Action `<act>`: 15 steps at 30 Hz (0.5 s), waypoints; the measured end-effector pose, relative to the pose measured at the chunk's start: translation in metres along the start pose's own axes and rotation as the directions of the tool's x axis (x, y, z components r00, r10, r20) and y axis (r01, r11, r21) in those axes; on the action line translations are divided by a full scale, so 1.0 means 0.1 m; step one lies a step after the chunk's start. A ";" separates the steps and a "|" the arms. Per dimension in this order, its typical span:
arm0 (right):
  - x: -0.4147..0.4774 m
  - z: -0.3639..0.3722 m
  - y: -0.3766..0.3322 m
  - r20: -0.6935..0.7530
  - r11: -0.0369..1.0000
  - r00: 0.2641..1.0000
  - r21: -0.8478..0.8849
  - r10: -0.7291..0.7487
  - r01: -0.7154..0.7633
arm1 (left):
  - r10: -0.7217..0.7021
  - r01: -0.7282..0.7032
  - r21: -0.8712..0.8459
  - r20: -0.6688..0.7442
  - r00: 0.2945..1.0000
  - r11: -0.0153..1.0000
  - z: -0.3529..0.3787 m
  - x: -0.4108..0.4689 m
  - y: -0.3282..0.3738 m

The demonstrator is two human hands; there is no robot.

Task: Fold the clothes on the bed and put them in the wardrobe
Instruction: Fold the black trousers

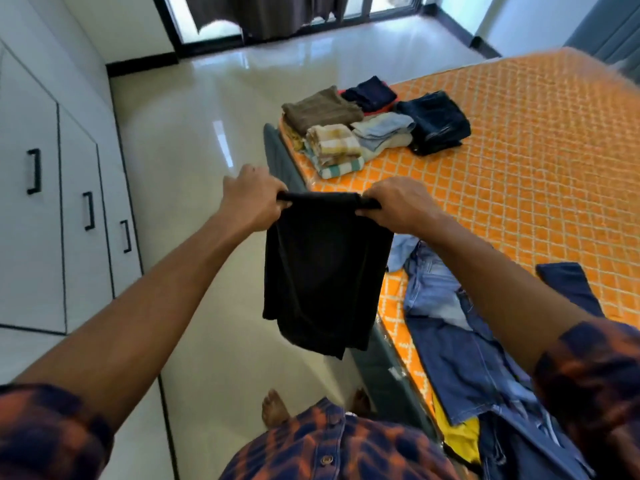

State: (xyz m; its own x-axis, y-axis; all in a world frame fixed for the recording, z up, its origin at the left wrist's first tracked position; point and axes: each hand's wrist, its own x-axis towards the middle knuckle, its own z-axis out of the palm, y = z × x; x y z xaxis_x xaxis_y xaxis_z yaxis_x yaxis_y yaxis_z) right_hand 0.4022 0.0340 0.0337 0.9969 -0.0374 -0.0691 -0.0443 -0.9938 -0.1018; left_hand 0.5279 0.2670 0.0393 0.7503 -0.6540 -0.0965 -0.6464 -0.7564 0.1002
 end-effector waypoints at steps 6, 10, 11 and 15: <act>-0.02 -1.03 1.07 -0.419 1.000 0.908 -0.001 0.013 -0.015 | 0.140 -0.208 -0.173 -0.340 0.930 0.963 -0.84 0.88 0.76; -0.22 -1.39 1.58 -0.630 0.995 0.773 0.003 0.078 -0.099 | 0.214 -0.309 -0.077 -0.564 0.798 0.948 -1.05 1.08 1.28; -0.31 -1.41 1.65 -0.668 0.993 0.738 0.008 0.090 -0.114 | 0.224 -0.335 -0.088 -0.584 0.780 0.938 -1.02 1.08 1.39; -0.81 -0.95 1.87 -0.690 0.980 0.698 0.094 0.189 -0.173 | 0.280 -0.426 -0.136 -0.572 0.771 0.894 -0.57 1.03 1.74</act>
State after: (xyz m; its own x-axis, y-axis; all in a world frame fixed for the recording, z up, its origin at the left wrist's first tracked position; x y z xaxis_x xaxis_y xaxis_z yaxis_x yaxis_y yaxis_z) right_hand 0.3190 -0.1586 0.1147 0.7325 -0.2863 0.6177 -0.2220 -0.9581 -0.1808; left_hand 0.5010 0.0687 0.1035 0.4765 -0.7086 0.5205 -0.8790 -0.3959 0.2657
